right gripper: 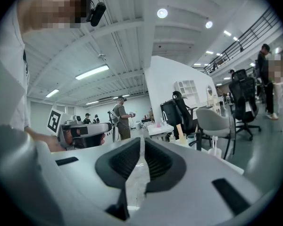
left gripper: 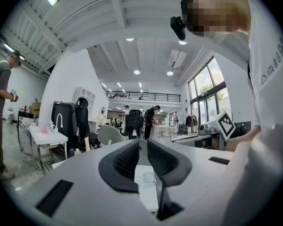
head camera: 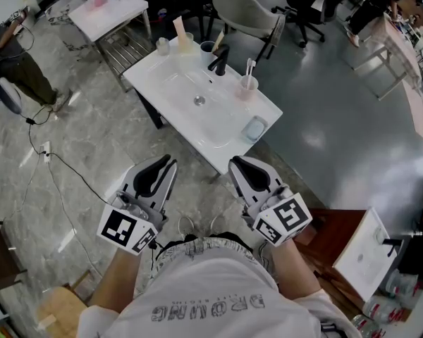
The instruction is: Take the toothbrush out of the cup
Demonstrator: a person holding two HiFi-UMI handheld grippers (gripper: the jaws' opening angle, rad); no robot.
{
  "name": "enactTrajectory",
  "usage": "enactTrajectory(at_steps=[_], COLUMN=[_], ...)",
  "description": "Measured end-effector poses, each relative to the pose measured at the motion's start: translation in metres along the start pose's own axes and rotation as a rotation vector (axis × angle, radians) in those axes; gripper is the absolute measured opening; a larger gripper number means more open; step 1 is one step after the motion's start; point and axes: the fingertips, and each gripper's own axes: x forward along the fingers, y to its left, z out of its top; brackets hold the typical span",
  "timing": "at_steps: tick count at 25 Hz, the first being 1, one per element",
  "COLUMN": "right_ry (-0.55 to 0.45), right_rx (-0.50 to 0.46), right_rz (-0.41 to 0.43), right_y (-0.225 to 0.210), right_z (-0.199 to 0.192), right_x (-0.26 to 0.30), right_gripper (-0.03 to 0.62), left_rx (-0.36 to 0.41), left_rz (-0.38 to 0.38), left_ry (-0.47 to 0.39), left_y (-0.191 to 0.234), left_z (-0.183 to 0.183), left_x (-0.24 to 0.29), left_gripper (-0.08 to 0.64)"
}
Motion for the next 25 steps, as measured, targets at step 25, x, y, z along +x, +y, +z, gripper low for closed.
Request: enactTrajectory(at_steps=[25], right_ry=[-0.012], right_rx=[0.024], right_rz=[-0.009], right_y=[-0.0021], right_z=[0.0017], right_x=[-0.0048], right_gripper=[0.12], left_rx=[-0.007], left_rz=[0.01], left_ry=[0.01], left_y=[0.0007], left_z=[-0.0019], left_x=[-0.0035], left_gripper=[0.126])
